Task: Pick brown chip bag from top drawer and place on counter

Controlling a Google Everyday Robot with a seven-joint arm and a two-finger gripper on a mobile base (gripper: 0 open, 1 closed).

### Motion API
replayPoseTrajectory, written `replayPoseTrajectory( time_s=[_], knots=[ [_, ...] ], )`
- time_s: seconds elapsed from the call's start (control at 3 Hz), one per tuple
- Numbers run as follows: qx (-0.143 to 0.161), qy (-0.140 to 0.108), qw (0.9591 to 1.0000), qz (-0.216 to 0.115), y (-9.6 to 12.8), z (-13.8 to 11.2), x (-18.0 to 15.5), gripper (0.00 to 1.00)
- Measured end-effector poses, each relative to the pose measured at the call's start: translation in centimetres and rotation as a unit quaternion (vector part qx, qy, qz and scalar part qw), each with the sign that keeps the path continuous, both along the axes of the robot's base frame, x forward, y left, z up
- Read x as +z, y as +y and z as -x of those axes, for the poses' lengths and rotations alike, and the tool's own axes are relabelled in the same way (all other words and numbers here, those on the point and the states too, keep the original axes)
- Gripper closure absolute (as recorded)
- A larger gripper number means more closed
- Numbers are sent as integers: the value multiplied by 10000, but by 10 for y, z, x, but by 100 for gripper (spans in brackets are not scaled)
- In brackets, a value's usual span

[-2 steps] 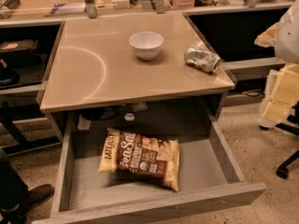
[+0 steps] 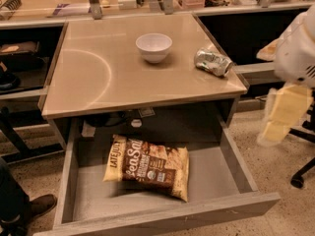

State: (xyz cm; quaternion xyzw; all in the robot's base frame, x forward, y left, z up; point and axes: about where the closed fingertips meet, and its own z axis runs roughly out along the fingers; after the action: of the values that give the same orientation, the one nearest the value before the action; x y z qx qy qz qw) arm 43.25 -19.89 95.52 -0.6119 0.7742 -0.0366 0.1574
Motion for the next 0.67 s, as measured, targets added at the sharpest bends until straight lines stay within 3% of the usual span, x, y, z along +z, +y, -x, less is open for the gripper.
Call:
replayPoseTrajectory(
  time_s=[0.67],
  knots=[
    [305,254,9990,-206,69,1,-81,0]
  ],
)
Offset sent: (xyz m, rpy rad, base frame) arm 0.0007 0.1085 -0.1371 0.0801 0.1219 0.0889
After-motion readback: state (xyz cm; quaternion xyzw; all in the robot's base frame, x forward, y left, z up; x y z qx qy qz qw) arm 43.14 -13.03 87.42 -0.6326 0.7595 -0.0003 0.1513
